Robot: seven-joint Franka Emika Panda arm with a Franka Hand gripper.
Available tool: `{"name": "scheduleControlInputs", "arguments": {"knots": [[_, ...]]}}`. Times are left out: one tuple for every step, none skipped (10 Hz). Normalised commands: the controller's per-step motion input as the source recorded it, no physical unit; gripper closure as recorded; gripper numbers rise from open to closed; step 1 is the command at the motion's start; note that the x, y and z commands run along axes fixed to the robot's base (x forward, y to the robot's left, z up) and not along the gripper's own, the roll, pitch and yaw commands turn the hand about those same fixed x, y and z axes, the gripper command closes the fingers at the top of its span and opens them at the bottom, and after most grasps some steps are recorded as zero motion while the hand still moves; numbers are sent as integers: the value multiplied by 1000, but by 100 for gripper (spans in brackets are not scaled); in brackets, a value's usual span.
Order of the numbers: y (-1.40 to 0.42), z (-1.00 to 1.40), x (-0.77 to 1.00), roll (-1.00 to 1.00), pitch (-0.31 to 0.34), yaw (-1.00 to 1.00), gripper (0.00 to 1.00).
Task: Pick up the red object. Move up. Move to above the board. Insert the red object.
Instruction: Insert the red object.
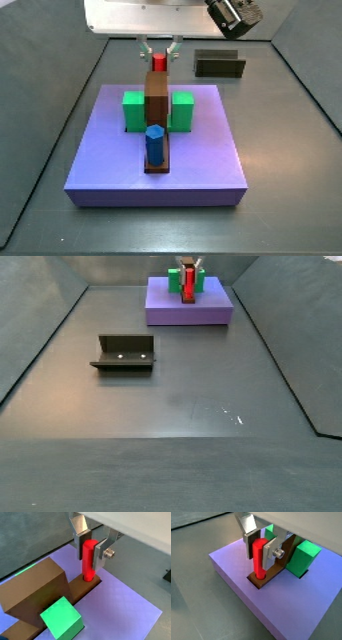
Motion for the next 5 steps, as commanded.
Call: {"name": "scheduleControlInputs", "arguments": {"knots": [[-94, -414, 69, 101, -10, 29, 100], [0, -423, 229, 104, 0, 26, 100], [137, -237, 349, 96, 10, 17, 100], [83, -194, 306, 123, 19, 60, 100], [0, -249, 263, 133, 3, 77, 100]]}}
